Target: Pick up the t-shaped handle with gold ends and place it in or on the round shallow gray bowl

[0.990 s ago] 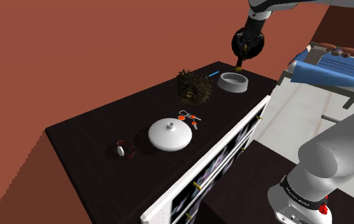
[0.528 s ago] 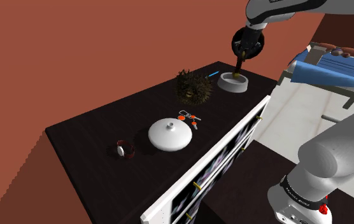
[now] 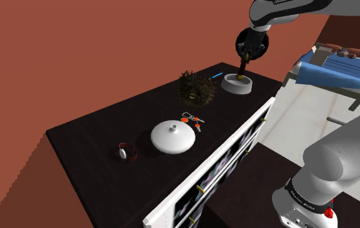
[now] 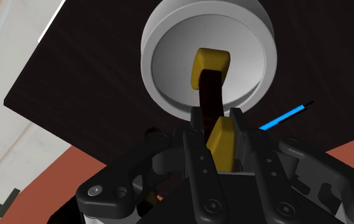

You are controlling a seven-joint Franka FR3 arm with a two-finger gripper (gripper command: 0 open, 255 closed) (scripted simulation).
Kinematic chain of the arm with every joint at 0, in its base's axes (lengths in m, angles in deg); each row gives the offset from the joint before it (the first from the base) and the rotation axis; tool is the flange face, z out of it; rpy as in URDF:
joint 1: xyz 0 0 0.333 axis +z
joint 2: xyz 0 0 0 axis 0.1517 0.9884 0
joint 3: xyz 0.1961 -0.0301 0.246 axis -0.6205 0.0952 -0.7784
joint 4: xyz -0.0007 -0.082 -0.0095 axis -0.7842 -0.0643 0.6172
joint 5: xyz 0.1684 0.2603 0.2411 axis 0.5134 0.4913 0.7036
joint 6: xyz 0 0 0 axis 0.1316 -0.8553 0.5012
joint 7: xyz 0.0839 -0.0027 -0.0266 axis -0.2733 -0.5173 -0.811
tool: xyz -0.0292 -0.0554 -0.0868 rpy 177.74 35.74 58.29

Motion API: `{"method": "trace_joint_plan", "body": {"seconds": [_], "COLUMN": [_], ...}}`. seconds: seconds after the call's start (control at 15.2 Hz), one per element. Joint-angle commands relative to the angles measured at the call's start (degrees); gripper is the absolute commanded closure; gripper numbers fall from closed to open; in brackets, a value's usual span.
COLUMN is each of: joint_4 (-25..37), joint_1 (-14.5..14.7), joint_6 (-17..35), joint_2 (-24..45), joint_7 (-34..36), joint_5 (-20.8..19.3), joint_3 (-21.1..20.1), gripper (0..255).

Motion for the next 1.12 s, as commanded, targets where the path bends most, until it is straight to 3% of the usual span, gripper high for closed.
{"method": "trace_joint_plan", "body": {"seconds": [0.0, 0.33, 0.59, 1.06], "joint_4": [0.0, 0.0, 5.3, 5.3], "joint_1": [0.0, 0.0, 0.2, 0.2], "joint_6": [0.0, 0.0, -7.0, -7.0], "joint_2": [0.0, 0.0, -1.7, -1.7], "joint_7": [0.0, 0.0, -0.1, -0.1], "joint_5": [0.0, 0.0, 0.1, 0.1], "joint_3": [0.0, 0.0, -0.4, -0.4], "gripper": [0, 0, 0, 0]}}
